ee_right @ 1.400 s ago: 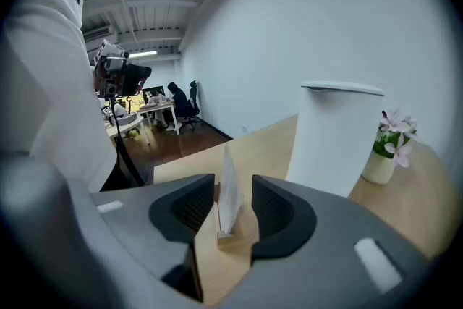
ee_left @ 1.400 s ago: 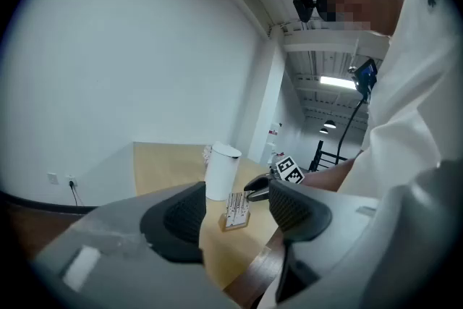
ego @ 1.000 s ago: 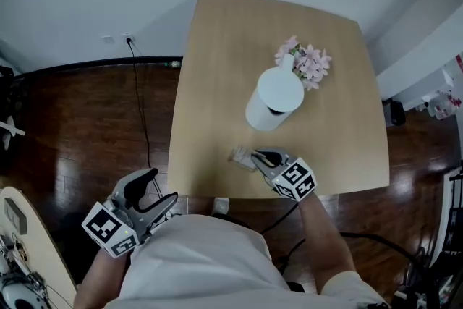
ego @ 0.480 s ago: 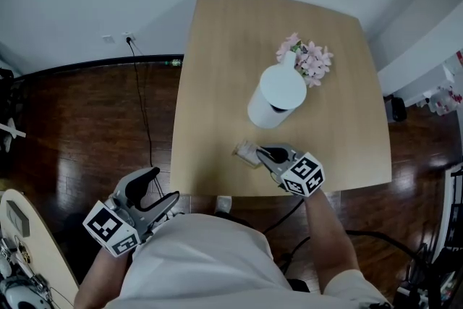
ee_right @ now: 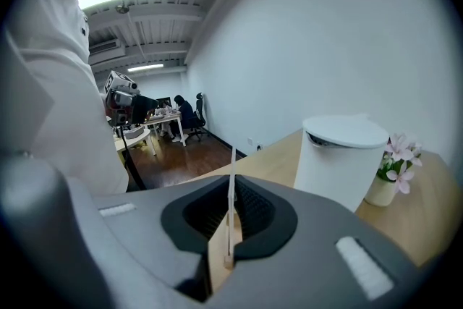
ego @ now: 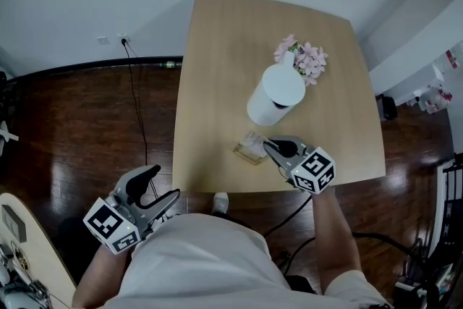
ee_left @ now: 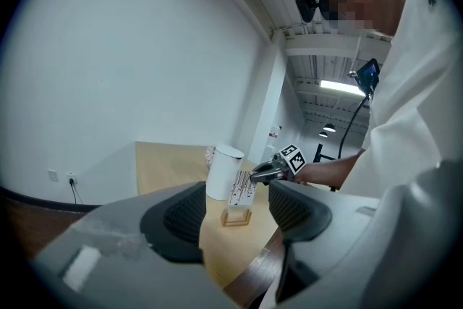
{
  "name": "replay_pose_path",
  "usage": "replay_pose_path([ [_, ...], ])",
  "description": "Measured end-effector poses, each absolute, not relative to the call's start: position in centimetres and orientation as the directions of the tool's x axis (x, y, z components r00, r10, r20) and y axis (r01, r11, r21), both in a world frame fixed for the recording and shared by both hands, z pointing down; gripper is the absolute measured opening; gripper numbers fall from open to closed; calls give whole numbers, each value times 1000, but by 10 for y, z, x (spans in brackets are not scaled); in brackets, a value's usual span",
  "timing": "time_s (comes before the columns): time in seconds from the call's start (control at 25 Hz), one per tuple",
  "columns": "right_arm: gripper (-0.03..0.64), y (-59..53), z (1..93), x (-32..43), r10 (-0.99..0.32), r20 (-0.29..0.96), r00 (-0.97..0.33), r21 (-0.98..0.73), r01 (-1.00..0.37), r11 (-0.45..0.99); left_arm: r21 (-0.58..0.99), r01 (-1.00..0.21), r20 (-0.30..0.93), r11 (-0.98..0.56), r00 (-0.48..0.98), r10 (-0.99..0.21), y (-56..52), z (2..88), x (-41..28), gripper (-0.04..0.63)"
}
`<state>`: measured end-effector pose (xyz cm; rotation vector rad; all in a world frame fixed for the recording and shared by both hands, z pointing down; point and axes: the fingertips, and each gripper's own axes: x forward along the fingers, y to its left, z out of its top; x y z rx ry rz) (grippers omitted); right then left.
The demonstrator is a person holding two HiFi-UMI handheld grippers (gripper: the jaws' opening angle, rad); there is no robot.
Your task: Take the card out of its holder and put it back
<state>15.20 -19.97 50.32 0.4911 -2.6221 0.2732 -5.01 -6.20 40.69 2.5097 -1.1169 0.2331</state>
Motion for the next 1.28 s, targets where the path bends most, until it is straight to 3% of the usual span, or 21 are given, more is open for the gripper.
replay_pose_path([
  [0.36,21,-149,461,115,-316,465,-827,-53,-382,922,279,-718,260,-638,696,-670,-31,404,-87,285],
  [1.28,21,107,417,-20,-299,471,-830,-23,-350,936,272,-621,238,-735,784,-574,93,429,-186,285],
])
